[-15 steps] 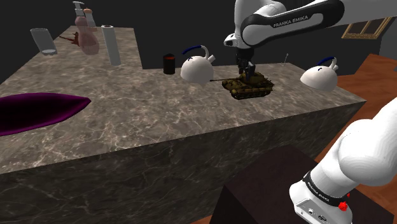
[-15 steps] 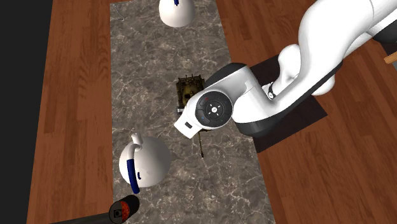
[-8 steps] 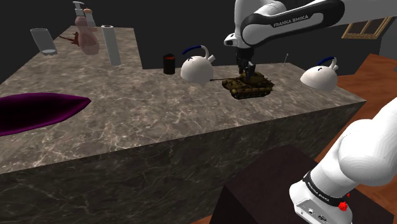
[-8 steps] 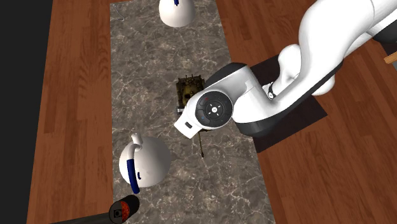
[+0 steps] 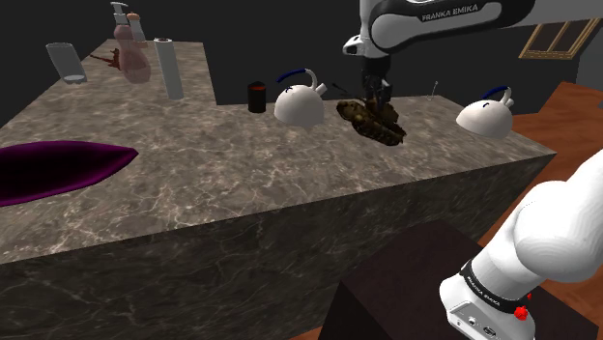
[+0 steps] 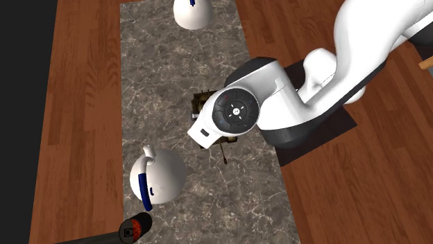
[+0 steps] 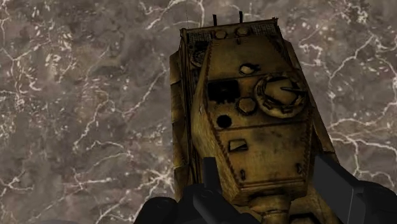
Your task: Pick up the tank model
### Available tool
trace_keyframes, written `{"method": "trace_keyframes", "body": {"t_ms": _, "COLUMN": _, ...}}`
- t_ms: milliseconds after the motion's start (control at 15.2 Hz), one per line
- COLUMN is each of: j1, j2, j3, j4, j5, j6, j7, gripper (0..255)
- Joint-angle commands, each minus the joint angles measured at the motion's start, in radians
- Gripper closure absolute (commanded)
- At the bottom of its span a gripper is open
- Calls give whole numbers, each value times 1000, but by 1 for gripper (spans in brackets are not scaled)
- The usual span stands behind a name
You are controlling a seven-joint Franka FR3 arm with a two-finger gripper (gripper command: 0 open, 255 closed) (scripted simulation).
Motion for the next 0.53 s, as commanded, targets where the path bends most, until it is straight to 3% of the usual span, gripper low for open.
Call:
{"method": "trace_keyframes", "body": {"t_ms": 0, "j1": 0, "j2": -2, "j3": 1, "j4": 26, "j5": 2, "j6": -24, "j7": -8, "gripper": 255}}
{"method": "trace_keyframes", "body": {"t_ms": 462, "j1": 2, "j2": -2, "j3": 4, "j4": 94, "j5": 6, "j6": -89, "j7": -28, "gripper": 255}}
